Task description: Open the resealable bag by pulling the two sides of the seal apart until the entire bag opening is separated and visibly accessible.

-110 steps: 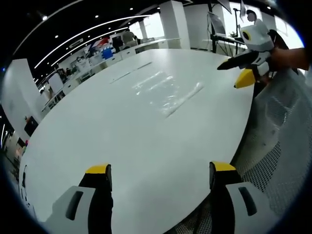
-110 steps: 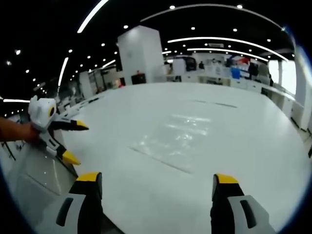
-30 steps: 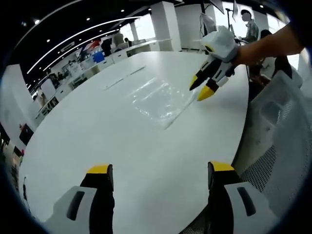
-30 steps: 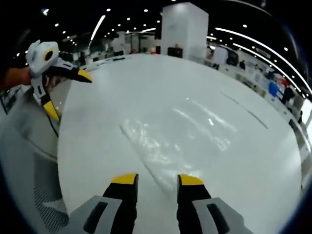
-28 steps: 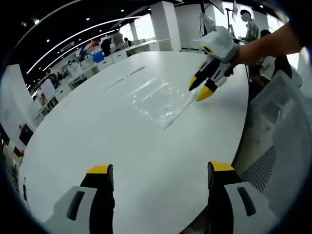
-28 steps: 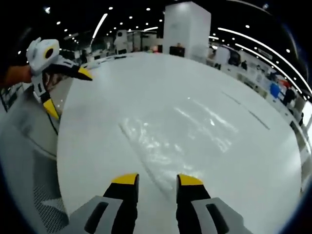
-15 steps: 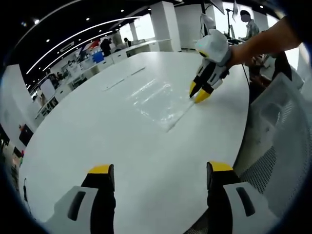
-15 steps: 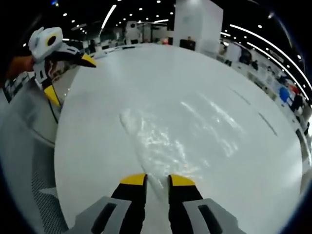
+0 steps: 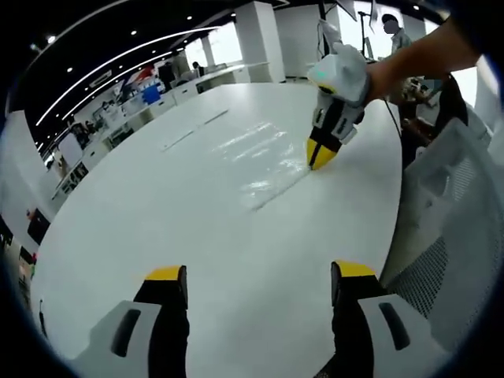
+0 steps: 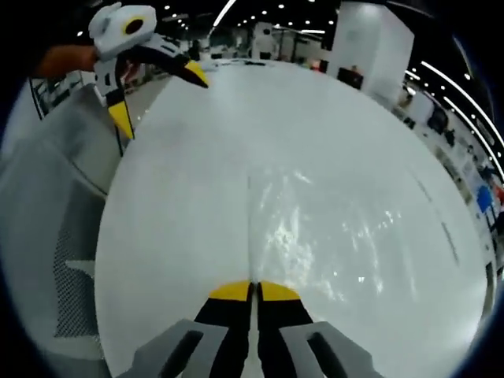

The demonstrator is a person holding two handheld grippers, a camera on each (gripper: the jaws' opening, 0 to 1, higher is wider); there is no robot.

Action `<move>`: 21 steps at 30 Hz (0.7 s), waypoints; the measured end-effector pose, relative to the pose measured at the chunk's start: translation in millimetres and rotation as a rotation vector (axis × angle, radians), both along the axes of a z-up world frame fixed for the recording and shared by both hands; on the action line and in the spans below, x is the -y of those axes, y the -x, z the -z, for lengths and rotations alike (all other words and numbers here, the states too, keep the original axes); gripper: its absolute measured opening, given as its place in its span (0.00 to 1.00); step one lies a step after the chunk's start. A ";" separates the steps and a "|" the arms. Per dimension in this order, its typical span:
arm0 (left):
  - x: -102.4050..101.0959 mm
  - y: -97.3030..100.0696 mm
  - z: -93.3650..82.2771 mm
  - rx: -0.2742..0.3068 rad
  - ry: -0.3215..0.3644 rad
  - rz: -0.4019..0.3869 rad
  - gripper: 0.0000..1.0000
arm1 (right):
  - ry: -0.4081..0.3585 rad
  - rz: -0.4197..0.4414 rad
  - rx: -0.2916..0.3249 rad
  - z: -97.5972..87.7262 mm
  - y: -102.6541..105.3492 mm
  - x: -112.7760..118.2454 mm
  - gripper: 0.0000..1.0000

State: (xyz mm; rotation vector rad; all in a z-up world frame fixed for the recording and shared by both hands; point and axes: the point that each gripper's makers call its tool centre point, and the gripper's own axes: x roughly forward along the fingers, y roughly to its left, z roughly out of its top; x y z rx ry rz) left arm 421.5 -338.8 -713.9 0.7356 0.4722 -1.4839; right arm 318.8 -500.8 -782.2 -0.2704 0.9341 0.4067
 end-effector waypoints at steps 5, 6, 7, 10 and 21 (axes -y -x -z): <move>21.8 9.1 6.6 0.003 -0.016 0.058 0.71 | 0.045 -0.126 -0.005 -1.0 3.3 -5.4 0.00; 22.8 9.2 7.1 0.006 -0.017 0.065 0.70 | 0.041 -0.130 -0.005 -1.2 4.1 -6.5 0.00; 23.5 9.9 7.7 0.009 -0.019 0.075 0.69 | 0.034 -0.135 -0.006 -1.6 5.8 -8.2 0.00; 24.7 11.2 8.6 0.030 -0.026 0.112 0.66 | 0.031 -0.168 -0.004 -3.3 12.2 -14.7 0.00; 35.1 19.0 10.5 0.090 -0.046 0.220 0.59 | -0.080 -0.264 0.022 -30.8 22.3 -43.2 0.00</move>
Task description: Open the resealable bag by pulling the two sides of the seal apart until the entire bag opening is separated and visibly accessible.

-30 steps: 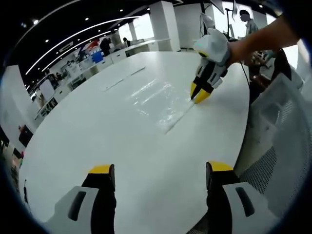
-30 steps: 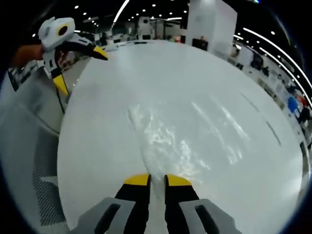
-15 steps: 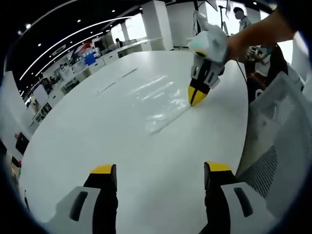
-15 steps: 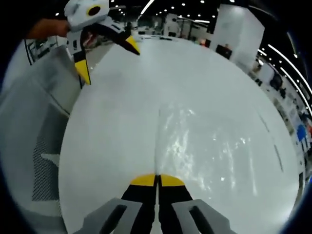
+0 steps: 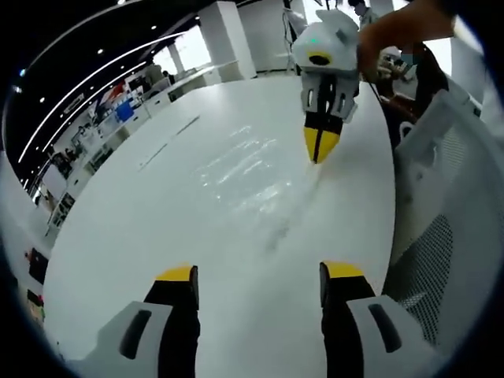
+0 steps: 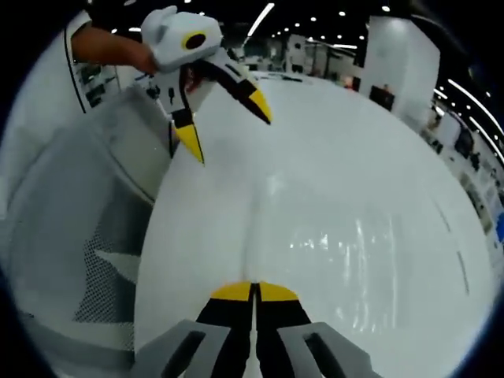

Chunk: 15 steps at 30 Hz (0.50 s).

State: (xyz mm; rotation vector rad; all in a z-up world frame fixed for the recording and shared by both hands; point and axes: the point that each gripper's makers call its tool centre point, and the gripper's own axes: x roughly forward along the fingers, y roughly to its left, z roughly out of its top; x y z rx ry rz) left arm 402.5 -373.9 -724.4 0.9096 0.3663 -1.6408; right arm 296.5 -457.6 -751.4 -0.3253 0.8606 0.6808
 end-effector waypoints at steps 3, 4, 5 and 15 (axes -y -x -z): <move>2.2 0.9 -0.4 0.022 -0.010 0.021 0.57 | -0.003 -0.017 0.009 -7.6 0.0 -3.5 0.00; 3.5 1.1 -1.5 0.027 -0.008 0.025 0.57 | -0.009 -0.019 0.010 -10.0 0.0 -4.8 0.00; 5.3 2.0 -3.6 0.027 -0.004 0.030 0.56 | -0.017 -0.029 0.013 -13.0 0.9 -7.6 0.00; 15.0 15.9 -11.0 0.110 0.013 0.168 0.40 | -0.007 -0.126 0.032 -29.5 9.3 -16.4 0.00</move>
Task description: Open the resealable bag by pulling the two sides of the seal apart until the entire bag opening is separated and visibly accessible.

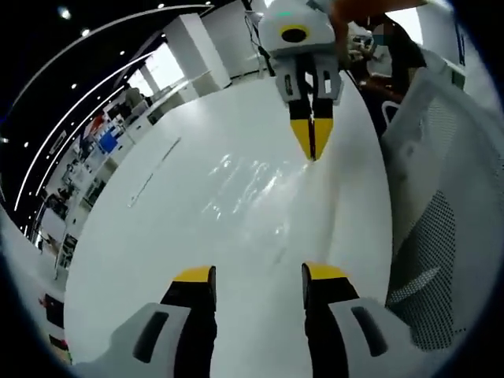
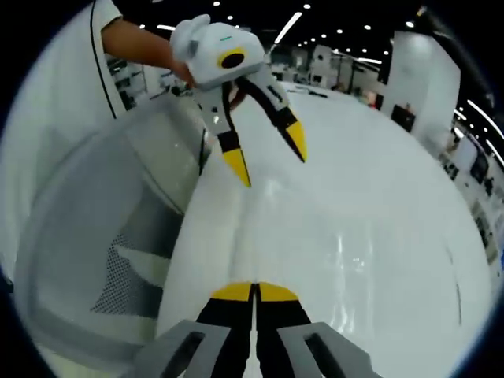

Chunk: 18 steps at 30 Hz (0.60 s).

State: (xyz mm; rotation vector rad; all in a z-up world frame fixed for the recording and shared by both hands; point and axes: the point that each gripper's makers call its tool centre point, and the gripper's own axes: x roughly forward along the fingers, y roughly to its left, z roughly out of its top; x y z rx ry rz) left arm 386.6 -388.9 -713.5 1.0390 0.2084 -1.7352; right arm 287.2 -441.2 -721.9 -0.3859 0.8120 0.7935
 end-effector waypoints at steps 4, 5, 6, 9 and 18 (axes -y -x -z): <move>-2.7 8.8 3.6 0.032 -0.016 0.074 0.29 | 0.003 -0.019 0.005 -5.7 2.6 -0.3 0.00; -2.9 10.7 4.0 0.047 -0.016 0.095 0.26 | 0.001 -0.018 0.003 -6.9 3.1 -0.2 0.00; -3.2 12.2 4.2 0.054 -0.017 0.105 0.23 | 0.000 -0.019 0.003 -8.1 4.0 -0.1 0.00; -3.0 16.8 4.7 0.058 -0.025 0.125 0.17 | 0.001 -0.021 0.001 -8.7 5.0 1.4 0.00; -1.2 25.7 3.7 0.060 -0.035 0.184 0.00 | 0.003 -0.014 0.002 -12.0 7.8 3.7 0.00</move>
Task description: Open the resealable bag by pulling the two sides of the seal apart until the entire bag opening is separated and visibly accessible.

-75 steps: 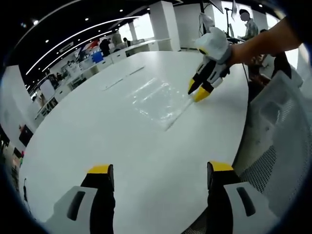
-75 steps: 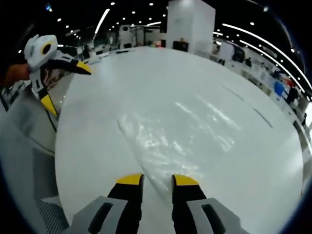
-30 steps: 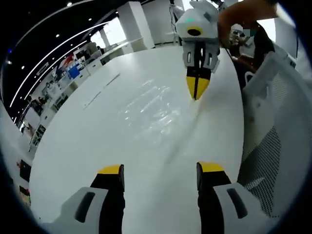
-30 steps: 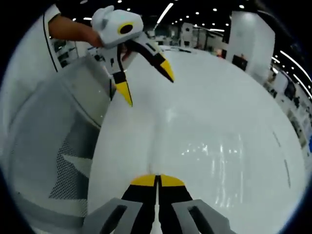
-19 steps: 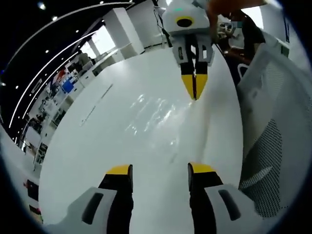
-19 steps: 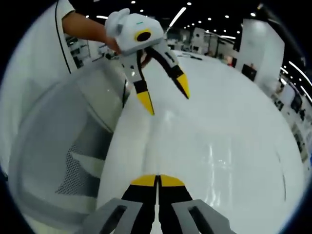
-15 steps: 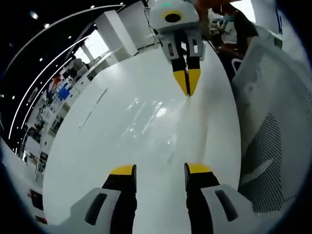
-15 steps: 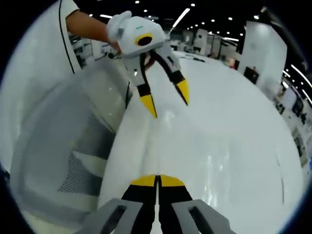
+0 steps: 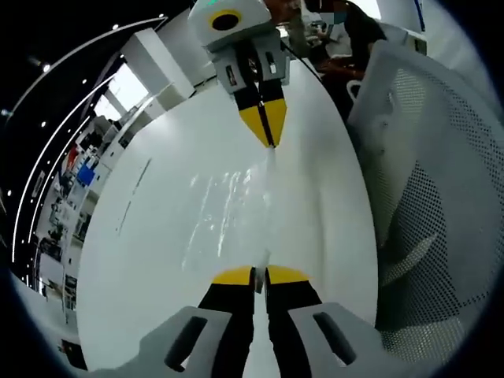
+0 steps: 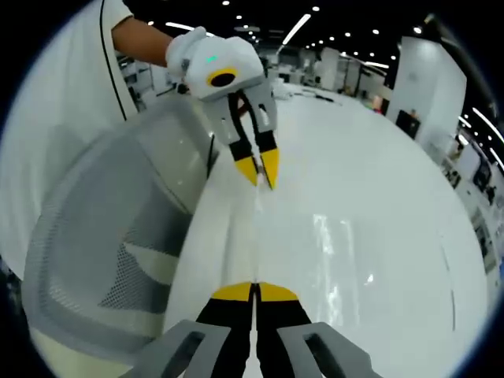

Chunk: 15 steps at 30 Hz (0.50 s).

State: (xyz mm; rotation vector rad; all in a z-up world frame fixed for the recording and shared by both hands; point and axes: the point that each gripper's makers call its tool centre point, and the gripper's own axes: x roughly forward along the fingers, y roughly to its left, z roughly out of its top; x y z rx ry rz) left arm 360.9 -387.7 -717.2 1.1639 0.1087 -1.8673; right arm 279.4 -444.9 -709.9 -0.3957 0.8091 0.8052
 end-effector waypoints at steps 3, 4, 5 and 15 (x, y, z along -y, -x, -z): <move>0.0 2.2 -2.0 -0.001 0.005 0.013 0.00 | -0.005 0.015 -0.001 -0.4 -0.2 0.8 0.00; -0.2 2.4 -2.3 -0.005 0.003 0.012 0.00 | -0.014 0.034 -0.009 -0.2 0.3 0.9 0.00; -0.4 2.9 -2.5 -0.008 0.001 0.013 0.00 | -0.029 0.079 -0.024 0.2 0.0 1.3 0.00; 1.7 6.6 -6.4 -0.049 0.023 0.005 0.00 | -0.091 0.135 0.022 -18.7 -14.5 -12.5 0.09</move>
